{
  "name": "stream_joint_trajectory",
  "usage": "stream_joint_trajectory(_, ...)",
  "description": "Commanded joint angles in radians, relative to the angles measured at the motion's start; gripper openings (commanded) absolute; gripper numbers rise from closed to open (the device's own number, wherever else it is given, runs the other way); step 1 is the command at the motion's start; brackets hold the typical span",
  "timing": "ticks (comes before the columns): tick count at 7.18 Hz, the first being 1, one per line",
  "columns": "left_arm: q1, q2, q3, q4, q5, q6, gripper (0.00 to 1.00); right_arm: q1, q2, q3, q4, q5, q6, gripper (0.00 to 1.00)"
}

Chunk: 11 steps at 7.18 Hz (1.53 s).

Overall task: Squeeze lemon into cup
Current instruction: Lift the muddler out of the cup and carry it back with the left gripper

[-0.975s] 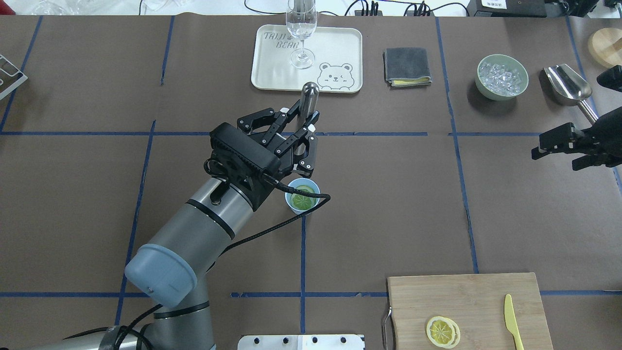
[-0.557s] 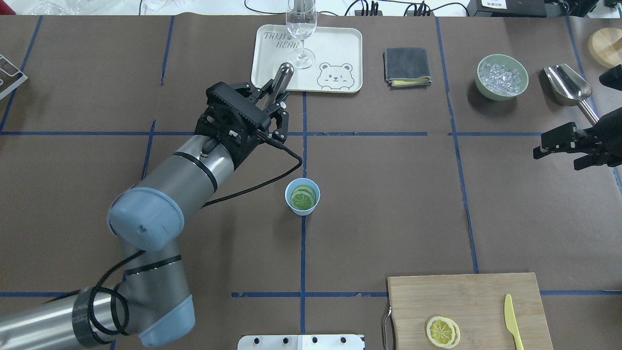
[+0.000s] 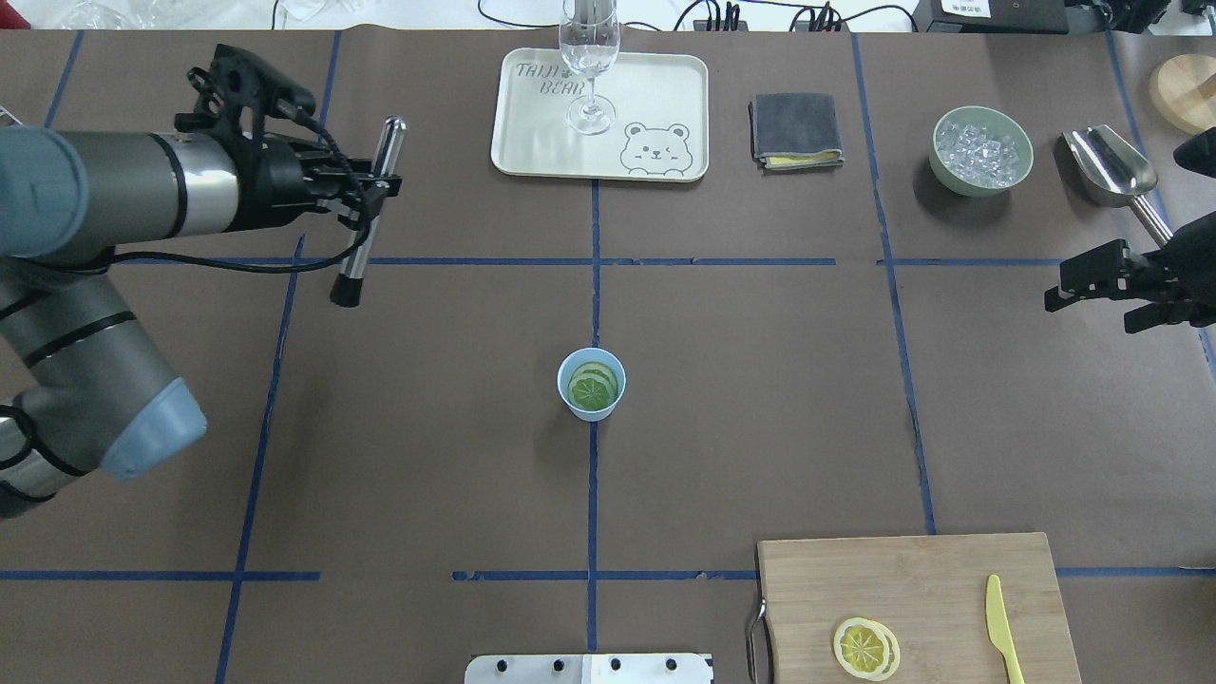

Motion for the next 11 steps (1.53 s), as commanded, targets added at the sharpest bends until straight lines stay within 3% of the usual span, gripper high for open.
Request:
stream_joint_trajectory(1, -0.070, 0.247, -0.001, 0.044, -0.054, -0.016, 0.00, 0.000, -0.006, 0.001, 0.000, -0.003, 0.002, 1.00)
stream_joint_trajectory(3, -0.120, 0.238, 0.008, 0.350, -0.245, -0.124, 0.00, 0.006, -0.006, 0.001, 0.000, -0.003, 0.000, 1.00)
stream_joint_trajectory(5, -0.122, 0.230, 0.041, 0.525, -0.262, -0.186, 0.00, 0.008, -0.010, 0.003, 0.000, -0.003, 0.000, 1.00)
stream_joint_trajectory(7, -0.118, 0.218, 0.125, 0.520, -0.255, -0.139, 0.00, 0.012, -0.012, 0.004, 0.000, -0.003, 0.000, 1.00)
stream_joint_trajectory(11, -0.118, 0.199, 0.152, 0.515, -0.262, -0.111, 0.00, 0.011, -0.010, 0.004, 0.000, -0.003, 0.002, 1.00)
